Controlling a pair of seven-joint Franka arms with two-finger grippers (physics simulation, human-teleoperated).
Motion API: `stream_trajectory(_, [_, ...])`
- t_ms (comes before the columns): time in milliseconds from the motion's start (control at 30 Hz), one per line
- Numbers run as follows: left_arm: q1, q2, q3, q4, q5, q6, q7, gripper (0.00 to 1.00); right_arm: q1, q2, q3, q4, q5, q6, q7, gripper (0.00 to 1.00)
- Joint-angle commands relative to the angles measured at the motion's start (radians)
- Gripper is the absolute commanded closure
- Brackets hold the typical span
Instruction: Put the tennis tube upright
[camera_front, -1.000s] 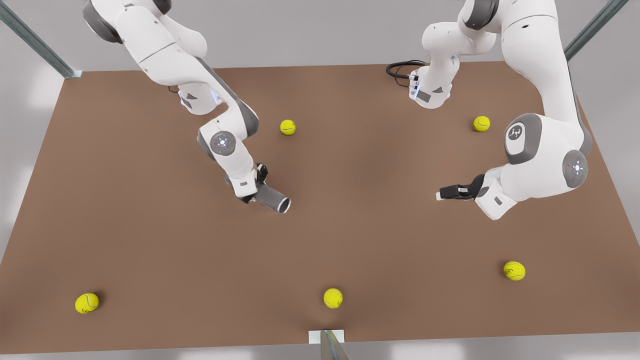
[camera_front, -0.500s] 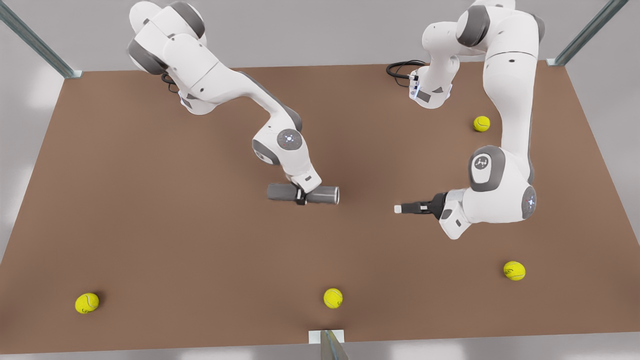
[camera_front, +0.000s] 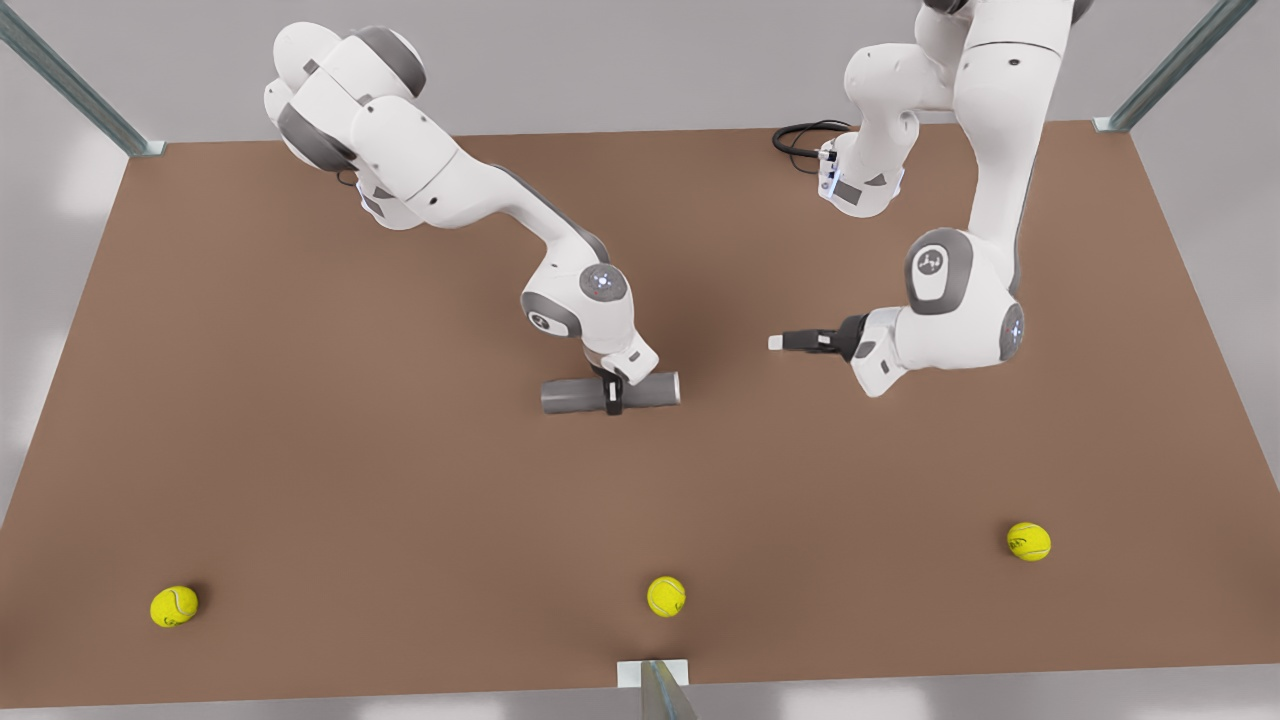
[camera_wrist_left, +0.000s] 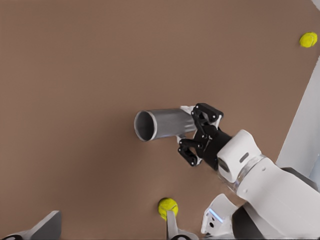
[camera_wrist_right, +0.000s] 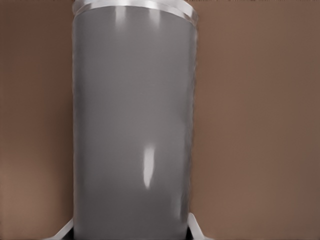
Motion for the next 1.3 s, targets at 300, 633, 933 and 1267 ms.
stream_trajectory(300, [-0.007, 0.033, -0.065, -0.081, -0.139, 0.275, 0.113, 0.01, 0.026, 0.032, 0.0, 0.023, 0.01, 0.009, 0.1, 0.0])
stream_trajectory(633, [-0.015, 0.115, -0.069, -0.061, -0.202, 0.328, 0.13, 0.01, -0.008, -0.021, 0.044, 0.02, 0.033, -0.192, -0.004, 0.0])
stream_trajectory(933, [-0.006, 0.112, -0.068, -0.061, -0.202, 0.321, 0.13, 0.01, -0.008, -0.023, 0.047, 0.023, 0.128, -0.19, -0.101, 0.0])
stream_trajectory(1267, [-0.003, 0.115, -0.068, -0.061, -0.201, 0.32, 0.131, 0.01, -0.009, -0.021, 0.047, 0.022, 0.148, -0.192, -0.041, 0.0])
